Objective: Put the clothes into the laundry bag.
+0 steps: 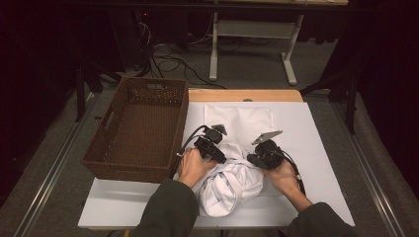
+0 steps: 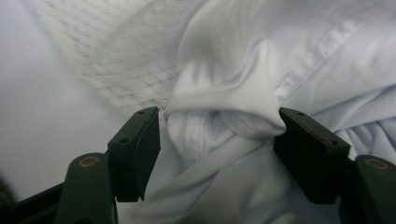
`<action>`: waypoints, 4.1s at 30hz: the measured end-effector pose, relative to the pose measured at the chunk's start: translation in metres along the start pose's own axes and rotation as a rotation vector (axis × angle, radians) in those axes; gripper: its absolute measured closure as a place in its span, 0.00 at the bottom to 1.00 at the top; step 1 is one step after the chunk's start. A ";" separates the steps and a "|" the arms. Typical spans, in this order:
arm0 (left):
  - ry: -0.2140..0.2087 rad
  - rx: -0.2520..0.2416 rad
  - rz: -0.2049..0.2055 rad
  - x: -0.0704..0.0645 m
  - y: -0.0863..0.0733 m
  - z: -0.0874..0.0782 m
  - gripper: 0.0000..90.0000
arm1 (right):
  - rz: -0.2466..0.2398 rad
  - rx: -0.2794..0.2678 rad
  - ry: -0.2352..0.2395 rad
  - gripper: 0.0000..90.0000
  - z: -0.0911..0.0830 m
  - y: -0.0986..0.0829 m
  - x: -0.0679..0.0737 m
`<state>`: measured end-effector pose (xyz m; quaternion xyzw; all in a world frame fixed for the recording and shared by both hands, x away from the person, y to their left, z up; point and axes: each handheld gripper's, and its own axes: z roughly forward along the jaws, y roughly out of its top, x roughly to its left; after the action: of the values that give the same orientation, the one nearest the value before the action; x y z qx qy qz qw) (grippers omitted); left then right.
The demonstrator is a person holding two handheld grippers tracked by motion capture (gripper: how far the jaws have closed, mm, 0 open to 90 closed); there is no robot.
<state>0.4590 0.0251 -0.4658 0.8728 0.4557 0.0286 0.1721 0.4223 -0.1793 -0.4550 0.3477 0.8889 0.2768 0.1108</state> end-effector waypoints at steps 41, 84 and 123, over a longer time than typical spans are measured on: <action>-0.119 -0.109 0.194 -0.052 0.002 -0.009 0.94 | 0.035 -0.164 0.006 1.00 -0.031 0.030 0.001; -0.105 -0.170 0.285 -0.047 0.008 -0.036 0.93 | 0.063 -0.123 0.006 1.00 -0.019 0.022 -0.009; 0.023 0.008 -0.005 0.005 -0.018 -0.013 0.41 | -0.008 -0.014 -0.040 0.99 -0.008 0.004 0.005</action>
<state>0.4452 0.0418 -0.4603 0.8720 0.4600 0.0365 0.1634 0.4176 -0.1762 -0.4465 0.3490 0.8858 0.2757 0.1323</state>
